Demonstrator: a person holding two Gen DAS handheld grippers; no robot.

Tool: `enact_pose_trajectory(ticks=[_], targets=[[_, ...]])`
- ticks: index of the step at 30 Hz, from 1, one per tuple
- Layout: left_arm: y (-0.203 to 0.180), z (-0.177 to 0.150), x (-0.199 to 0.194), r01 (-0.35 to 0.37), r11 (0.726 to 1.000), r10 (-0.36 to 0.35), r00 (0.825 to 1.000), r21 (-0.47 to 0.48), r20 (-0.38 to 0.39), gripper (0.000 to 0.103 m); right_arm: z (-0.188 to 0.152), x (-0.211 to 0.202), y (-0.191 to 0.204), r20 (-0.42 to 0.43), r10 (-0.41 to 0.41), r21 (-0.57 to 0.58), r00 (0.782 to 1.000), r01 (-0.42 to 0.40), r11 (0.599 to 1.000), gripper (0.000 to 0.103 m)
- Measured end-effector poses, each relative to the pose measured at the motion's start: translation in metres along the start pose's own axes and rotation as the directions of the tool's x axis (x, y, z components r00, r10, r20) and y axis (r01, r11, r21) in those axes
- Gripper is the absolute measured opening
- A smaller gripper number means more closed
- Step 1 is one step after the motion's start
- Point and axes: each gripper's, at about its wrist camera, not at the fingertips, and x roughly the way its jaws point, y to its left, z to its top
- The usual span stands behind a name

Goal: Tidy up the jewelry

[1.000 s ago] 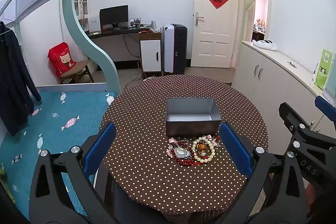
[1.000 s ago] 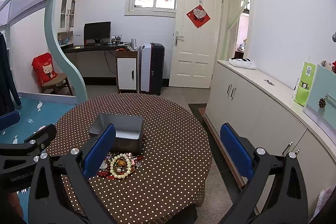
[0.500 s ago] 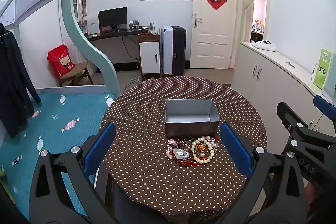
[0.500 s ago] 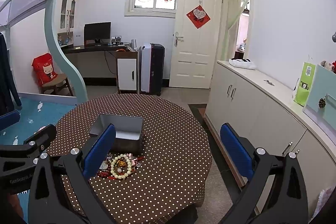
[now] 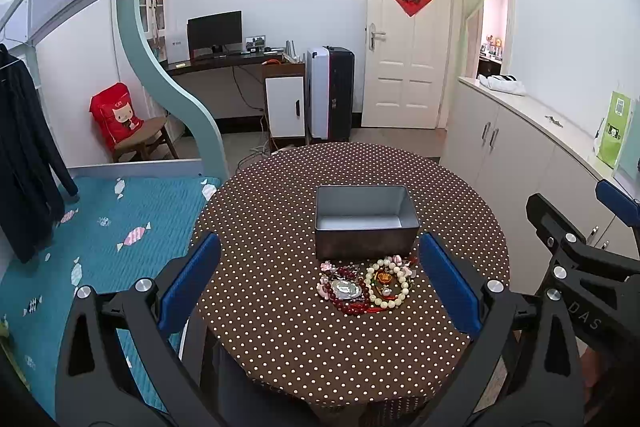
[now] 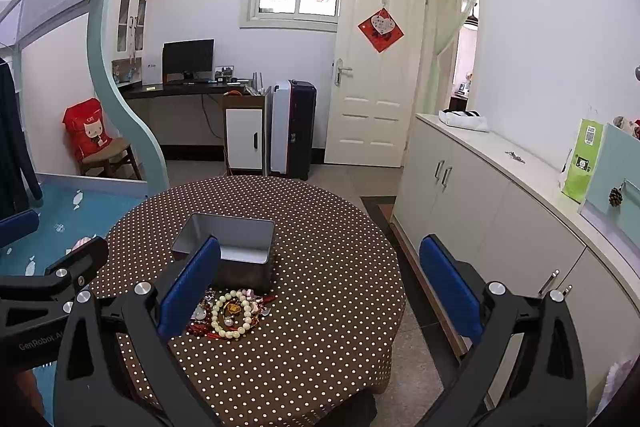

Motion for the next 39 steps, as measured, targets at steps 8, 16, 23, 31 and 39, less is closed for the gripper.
enact_pose_trajectory(ticks=[8,16,23,31,39], targets=[[0.002,0.000,0.007,0.005,1.000,-0.005,1.000,-0.003,-0.017,0.098,0.001,0.006,0.000,-0.012,0.006,0.000,1.000,-0.006,1.000,0.096],[0.009,-0.005,0.034,0.044,0.999,-0.045,0.995,-0.012,-0.090,0.098,-0.011,0.036,0.003,-0.097,0.049,-0.002,0.994,-0.049,0.999,0.096],[0.015,-0.019,0.076,0.084,0.996,-0.084,0.978,-0.008,-0.193,0.098,-0.035,0.078,0.010,-0.229,0.148,0.029,0.962,-0.145,0.989,0.096],[0.017,-0.043,0.129,0.082,0.996,-0.073,0.953,0.019,-0.293,0.098,-0.061,0.120,0.015,-0.322,0.185,0.054,0.929,-0.177,0.983,0.096],[0.029,-0.067,0.178,0.058,0.998,-0.057,0.910,-0.008,-0.410,0.098,-0.081,0.151,0.027,-0.384,0.207,0.005,0.900,-0.222,0.975,0.065]])
